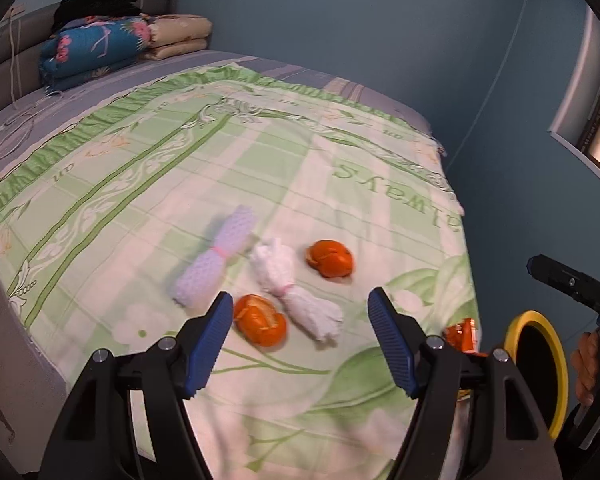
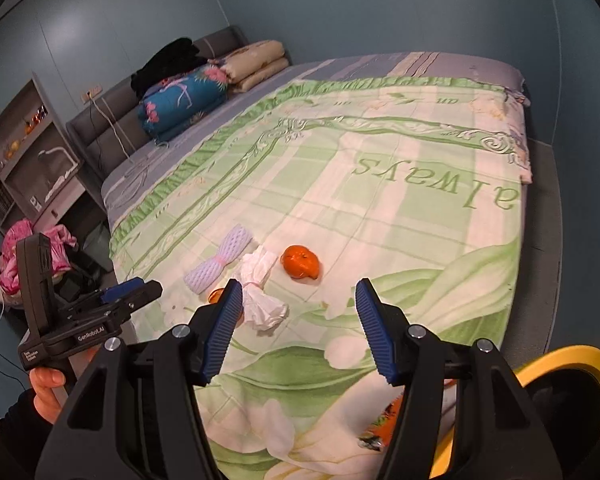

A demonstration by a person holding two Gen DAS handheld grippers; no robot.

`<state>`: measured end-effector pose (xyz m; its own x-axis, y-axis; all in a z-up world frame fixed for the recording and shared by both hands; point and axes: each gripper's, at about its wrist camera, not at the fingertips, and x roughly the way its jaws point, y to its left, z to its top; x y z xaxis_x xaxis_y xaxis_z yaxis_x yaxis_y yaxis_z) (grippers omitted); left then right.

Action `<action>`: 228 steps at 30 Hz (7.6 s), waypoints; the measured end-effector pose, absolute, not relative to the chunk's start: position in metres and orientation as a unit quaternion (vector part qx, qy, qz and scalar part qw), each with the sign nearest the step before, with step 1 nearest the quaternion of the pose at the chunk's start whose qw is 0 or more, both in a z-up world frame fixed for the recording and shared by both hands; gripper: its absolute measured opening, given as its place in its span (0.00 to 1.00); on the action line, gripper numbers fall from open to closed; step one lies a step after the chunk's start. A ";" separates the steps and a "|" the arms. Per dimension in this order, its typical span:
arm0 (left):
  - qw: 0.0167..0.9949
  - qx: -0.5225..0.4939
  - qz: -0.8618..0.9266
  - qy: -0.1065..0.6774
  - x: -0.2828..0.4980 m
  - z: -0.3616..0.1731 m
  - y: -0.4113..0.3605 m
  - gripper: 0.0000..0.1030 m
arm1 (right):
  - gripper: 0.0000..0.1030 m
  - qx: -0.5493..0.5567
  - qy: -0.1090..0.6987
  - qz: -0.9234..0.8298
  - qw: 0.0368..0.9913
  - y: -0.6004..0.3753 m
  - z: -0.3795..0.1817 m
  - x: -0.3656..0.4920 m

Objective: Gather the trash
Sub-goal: 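Move both grippers back over the remaining trash on the bed, then grasp the white mesh net with the left gripper while the right grasps the white cloth bundle, then lift the mesh net and cloth bundle and carry them over the bin, then open both grippers to drop the net and cloth into the bin, then move both grippers back over the orange peels on the bed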

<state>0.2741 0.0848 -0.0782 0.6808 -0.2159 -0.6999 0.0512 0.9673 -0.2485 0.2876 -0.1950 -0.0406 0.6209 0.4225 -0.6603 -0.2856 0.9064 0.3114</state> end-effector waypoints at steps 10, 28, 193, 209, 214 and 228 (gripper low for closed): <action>0.898 -0.120 -0.023 0.424 0.304 -0.113 0.136 0.65 | 0.54 0.057 0.454 0.216 0.862 -0.137 -0.088 0.337; 0.873 -0.127 -0.012 0.471 0.365 -0.166 0.153 0.65 | 0.52 -0.004 0.524 0.231 0.820 -0.067 -0.151 0.381; 0.882 0.014 -0.220 0.416 0.233 -0.072 -0.183 0.76 | 0.60 0.259 0.367 -0.018 0.893 -0.449 -0.101 0.148; 0.919 -0.015 -0.069 0.387 0.249 -0.061 -0.025 0.79 | 0.72 0.200 0.363 0.110 0.903 -0.345 -0.066 0.212; 0.918 -0.029 -0.038 0.393 0.255 -0.071 0.011 0.79 | 0.72 0.174 0.370 0.157 0.899 -0.300 -0.059 0.240; 0.902 -0.064 0.001 0.426 0.287 -0.122 0.068 0.79 | 0.73 0.125 0.422 0.222 0.870 -0.160 -0.082 0.346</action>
